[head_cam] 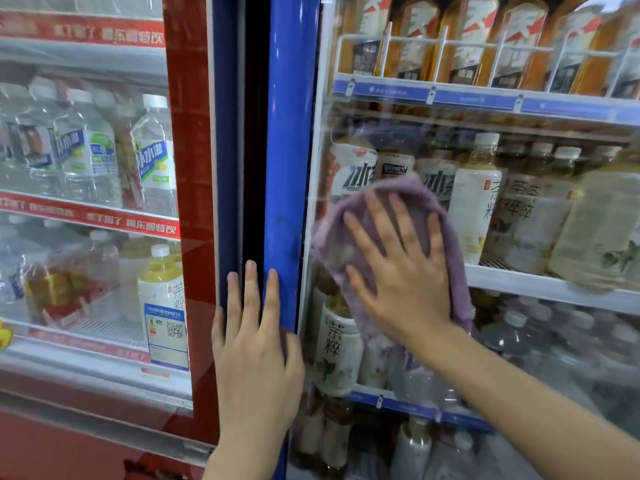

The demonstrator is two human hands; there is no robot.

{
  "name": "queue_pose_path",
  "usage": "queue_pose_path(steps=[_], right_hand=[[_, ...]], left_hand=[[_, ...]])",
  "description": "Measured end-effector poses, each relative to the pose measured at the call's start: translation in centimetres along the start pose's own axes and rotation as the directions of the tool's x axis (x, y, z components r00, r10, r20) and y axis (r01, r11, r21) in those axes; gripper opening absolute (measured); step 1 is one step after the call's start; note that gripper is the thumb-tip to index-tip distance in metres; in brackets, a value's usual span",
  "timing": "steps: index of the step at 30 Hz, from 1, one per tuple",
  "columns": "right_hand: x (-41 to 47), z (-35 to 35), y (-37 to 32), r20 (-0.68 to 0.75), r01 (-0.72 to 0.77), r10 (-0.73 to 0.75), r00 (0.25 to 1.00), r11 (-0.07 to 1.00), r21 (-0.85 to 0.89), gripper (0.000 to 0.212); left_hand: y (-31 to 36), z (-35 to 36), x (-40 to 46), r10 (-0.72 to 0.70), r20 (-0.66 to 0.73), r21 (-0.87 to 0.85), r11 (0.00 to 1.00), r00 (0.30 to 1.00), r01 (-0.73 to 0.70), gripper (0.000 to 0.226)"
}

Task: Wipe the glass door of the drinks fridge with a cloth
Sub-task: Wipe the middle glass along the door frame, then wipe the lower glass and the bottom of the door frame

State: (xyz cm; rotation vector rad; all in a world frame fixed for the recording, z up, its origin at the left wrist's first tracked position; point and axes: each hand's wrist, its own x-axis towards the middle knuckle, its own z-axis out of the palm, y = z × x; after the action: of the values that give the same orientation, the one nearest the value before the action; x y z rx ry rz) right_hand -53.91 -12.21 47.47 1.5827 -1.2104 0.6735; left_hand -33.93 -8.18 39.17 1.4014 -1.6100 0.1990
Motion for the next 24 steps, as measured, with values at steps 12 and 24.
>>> queue_pose_path(steps=[12, 24], right_hand=[[4.2, 0.5, -4.1, -0.110, -0.104, 0.111, 0.988, 0.993, 0.062, 0.072], [-5.5, 4.0, -8.7, 0.001, -0.123, 0.125, 0.992, 0.979, 0.162, 0.070]], left_hand=[[-0.5, 0.3, 0.2, 0.003, -0.027, -0.014, 1.000, 1.000, -0.003, 0.074], [1.4, 0.1, -0.7, 0.022, -0.185, -0.150, 0.987, 0.983, -0.051, 0.064]])
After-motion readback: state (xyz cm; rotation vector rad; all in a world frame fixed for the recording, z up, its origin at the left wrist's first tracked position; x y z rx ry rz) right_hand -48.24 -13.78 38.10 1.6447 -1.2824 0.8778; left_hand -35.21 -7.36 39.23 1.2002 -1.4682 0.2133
